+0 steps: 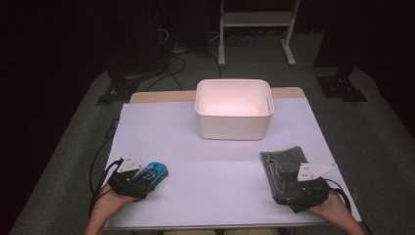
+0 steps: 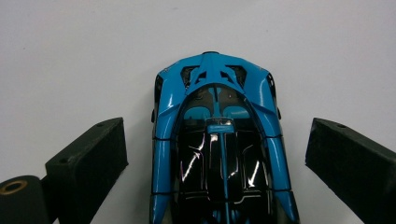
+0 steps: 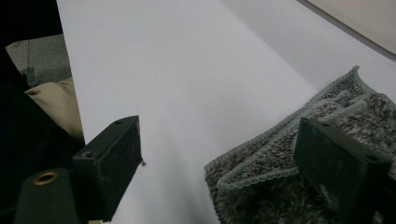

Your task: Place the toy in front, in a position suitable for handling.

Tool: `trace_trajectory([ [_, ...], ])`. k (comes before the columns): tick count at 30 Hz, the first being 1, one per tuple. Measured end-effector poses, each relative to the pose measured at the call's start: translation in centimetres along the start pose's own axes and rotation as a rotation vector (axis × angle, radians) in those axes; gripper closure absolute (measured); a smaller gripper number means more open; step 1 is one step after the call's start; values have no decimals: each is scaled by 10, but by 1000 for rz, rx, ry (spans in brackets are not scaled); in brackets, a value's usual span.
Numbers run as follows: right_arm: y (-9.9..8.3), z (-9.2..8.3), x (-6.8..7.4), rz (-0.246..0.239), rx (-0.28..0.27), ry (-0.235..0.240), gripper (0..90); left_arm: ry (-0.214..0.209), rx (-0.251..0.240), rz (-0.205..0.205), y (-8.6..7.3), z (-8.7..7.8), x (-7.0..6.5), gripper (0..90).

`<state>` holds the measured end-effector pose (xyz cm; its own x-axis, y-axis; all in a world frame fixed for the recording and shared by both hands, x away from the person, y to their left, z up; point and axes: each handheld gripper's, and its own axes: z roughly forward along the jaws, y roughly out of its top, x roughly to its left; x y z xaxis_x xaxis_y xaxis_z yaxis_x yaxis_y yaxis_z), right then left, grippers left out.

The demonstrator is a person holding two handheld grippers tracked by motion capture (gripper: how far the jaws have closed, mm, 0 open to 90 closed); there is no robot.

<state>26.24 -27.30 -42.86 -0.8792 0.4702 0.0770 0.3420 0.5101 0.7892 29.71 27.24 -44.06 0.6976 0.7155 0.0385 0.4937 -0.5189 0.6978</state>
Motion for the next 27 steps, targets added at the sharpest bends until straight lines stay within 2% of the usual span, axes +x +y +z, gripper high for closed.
trace_trajectory([
  [4, 0, 0, 1, -5, 3, 3, 138, 0, 46, 9, 0, 4, 0, 51],
  [18, 0, 2, 2, -12, 10, 12, 137, -24, 116, 4, 3, 11, -1, 96],
  [27, 0, 3, 3, -17, 12, 14, 138, -21, 127, -4, 4, 12, -1, 119],
])
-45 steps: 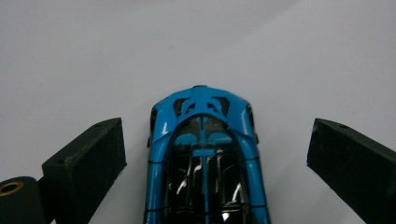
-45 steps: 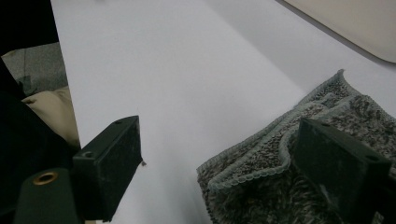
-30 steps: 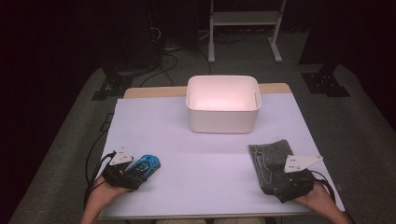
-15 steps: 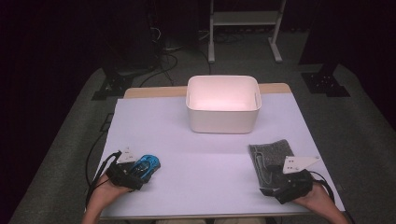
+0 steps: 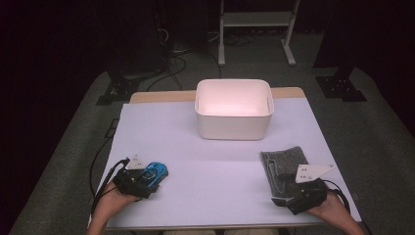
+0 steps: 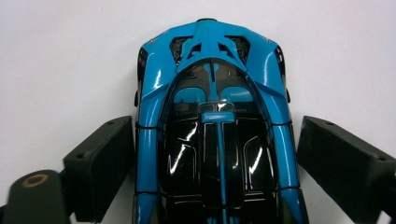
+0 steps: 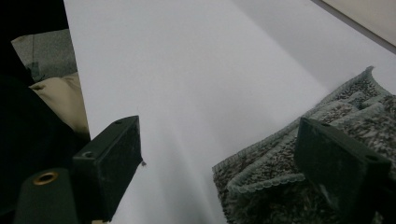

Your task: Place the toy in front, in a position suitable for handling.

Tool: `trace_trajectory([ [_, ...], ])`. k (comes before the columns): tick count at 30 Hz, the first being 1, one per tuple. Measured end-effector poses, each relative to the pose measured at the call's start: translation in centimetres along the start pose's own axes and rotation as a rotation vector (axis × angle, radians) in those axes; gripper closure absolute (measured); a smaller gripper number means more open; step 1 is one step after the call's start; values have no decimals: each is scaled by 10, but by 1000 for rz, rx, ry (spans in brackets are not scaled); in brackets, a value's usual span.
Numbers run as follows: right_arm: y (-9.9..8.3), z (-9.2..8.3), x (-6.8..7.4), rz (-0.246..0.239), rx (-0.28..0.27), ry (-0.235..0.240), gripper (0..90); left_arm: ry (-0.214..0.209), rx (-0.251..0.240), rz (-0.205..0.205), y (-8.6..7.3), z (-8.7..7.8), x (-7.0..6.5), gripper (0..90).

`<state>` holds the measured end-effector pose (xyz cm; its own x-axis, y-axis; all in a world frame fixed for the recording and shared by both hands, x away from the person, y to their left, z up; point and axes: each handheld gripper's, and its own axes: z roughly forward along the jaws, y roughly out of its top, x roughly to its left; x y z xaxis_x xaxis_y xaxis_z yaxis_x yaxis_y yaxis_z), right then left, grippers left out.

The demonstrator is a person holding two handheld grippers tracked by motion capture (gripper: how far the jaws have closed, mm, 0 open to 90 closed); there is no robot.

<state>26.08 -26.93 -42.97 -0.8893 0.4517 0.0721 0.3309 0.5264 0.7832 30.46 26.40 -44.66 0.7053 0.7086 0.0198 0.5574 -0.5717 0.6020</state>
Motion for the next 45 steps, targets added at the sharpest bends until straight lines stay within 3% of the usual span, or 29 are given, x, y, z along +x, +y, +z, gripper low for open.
trace_trajectory([
  [13, 0, 1, 1, -7, 3, 2, 138, 15, 20, -2, 3, -2, -2, 208],
  [15, 0, 1, 1, -10, 4, 1, 138, 17, 14, -2, 3, -3, -1, 254],
  [45, 1, 0, 3, -17, -8, 3, 138, 11, -4, 10, 0, -4, -1, 257],
])
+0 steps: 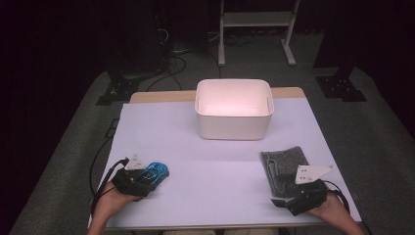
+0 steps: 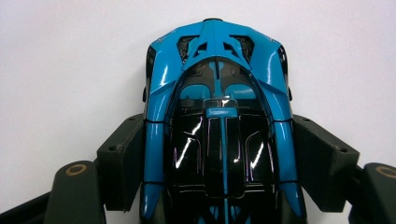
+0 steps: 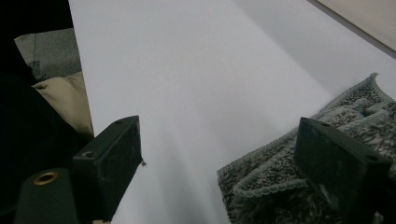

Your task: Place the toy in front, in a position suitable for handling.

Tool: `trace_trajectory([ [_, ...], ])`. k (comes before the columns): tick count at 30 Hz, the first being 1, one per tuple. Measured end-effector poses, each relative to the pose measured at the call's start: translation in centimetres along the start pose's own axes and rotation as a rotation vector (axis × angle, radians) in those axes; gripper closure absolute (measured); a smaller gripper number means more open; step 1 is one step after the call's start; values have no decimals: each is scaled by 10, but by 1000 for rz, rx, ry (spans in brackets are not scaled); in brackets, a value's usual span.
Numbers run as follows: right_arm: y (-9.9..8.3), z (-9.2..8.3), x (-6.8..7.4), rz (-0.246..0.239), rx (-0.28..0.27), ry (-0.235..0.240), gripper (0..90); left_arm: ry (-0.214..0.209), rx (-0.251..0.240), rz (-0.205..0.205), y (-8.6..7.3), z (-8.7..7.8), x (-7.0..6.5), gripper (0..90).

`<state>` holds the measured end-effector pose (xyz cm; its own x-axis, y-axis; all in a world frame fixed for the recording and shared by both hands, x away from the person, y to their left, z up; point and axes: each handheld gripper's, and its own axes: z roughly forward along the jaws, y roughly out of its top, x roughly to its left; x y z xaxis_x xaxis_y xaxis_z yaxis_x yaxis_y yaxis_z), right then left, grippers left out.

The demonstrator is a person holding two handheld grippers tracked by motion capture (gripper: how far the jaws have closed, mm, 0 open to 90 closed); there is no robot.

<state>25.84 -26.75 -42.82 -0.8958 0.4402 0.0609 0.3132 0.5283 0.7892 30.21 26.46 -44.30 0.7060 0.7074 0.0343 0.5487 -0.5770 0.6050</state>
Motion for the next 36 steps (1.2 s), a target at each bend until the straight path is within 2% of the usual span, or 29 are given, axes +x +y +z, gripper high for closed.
trace_trajectory([
  [25, 0, -1, 0, 3, -6, -2, 138, -5, 13, 4, 0, -2, 0, 257],
  [36, 1, 0, -1, 2, -8, 2, 138, -2, 26, 23, 2, -4, -1, 258],
])
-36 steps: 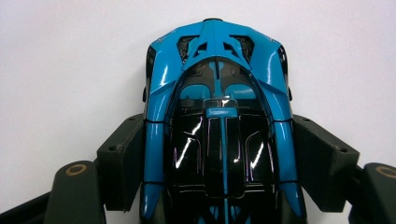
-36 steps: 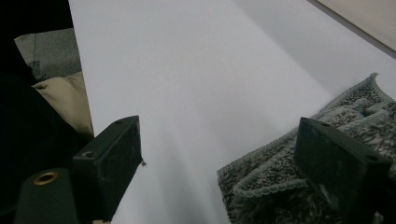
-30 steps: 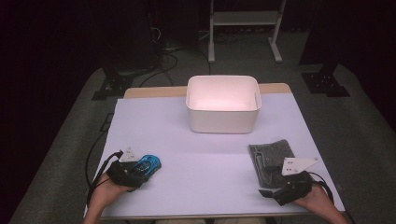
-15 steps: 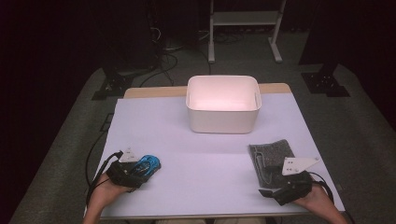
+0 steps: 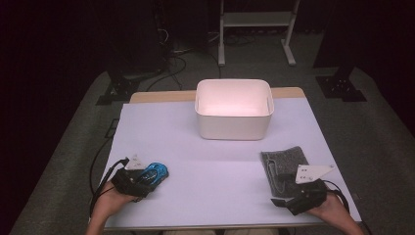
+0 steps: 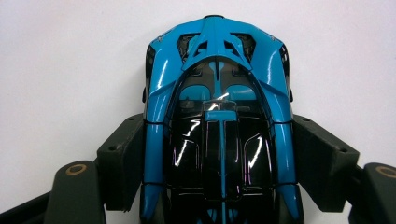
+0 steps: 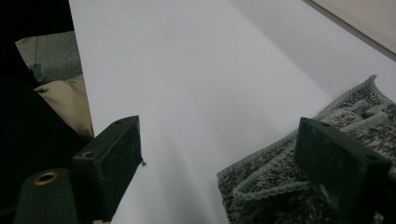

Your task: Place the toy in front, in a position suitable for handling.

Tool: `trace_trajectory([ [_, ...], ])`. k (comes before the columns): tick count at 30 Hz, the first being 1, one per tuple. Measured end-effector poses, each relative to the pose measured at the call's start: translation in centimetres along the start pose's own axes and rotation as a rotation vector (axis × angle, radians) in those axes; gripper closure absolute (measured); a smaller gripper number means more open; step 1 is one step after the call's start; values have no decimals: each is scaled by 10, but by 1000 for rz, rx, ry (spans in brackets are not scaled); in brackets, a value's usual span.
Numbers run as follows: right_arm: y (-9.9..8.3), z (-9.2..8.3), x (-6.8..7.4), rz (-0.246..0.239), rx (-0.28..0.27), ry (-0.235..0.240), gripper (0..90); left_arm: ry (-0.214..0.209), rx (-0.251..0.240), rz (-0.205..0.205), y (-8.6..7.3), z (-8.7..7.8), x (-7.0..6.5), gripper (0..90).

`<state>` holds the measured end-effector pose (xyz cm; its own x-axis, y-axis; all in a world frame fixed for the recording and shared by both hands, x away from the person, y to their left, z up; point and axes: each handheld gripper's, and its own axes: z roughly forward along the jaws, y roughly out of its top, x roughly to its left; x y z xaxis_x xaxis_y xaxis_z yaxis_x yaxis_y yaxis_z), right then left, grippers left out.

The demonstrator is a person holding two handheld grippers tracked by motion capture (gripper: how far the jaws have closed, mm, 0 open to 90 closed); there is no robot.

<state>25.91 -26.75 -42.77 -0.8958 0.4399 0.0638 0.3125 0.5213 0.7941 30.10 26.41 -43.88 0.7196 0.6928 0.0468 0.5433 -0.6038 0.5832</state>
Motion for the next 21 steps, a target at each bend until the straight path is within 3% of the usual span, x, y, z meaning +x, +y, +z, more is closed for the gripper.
trace_trajectory([
  [17, 0, 0, 1, 2, -5, -1, 138, -5, -24, 20, -5, 2, 0, 260],
  [21, 1, 0, 1, 0, -8, -2, 138, -12, -37, 5, -7, 2, 1, 259],
])
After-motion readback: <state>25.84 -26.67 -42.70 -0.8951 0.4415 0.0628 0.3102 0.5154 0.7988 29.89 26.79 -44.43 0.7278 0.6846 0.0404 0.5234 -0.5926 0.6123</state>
